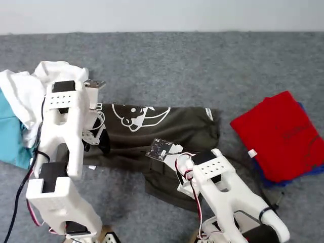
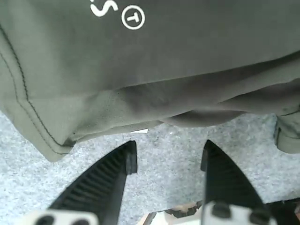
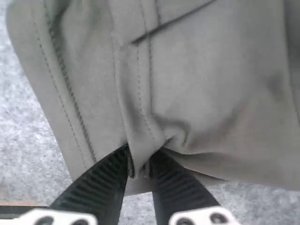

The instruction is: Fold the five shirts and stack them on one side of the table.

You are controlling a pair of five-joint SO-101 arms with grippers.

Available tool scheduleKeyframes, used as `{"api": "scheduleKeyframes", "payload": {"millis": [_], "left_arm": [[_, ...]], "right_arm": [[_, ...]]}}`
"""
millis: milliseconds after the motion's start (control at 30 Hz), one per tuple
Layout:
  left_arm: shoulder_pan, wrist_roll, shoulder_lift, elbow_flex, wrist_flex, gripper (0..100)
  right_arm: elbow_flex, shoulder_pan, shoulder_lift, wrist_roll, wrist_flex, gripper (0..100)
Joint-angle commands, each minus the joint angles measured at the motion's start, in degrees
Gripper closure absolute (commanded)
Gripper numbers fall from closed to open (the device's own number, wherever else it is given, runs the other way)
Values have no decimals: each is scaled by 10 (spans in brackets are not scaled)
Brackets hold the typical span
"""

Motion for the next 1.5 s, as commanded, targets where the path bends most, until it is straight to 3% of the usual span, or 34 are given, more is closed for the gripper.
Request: {"api": "scheduleKeyframes", "payload": {"millis": [0,433,767,1133,1200,1367,1467], "left_arm": [[4,-4,-25,0,12,783],[4,-4,-25,0,12,783],[4,-4,-25,0,12,783],[4,-4,-25,0,12,783],[4,-5,-25,0,12,783],[4,-5,-25,0,12,783],[4,-5,-25,0,12,783]], "right_arm": [[-21,-4,-13,9,37,987],[-76,-34,-13,48,213,987],[4,-98,-13,46,160,987],[16,-52,-8,46,127,983],[15,-36,-8,45,127,955],[-4,-29,-13,-28,153,760],[-53,-57,-14,-47,195,753]]}}
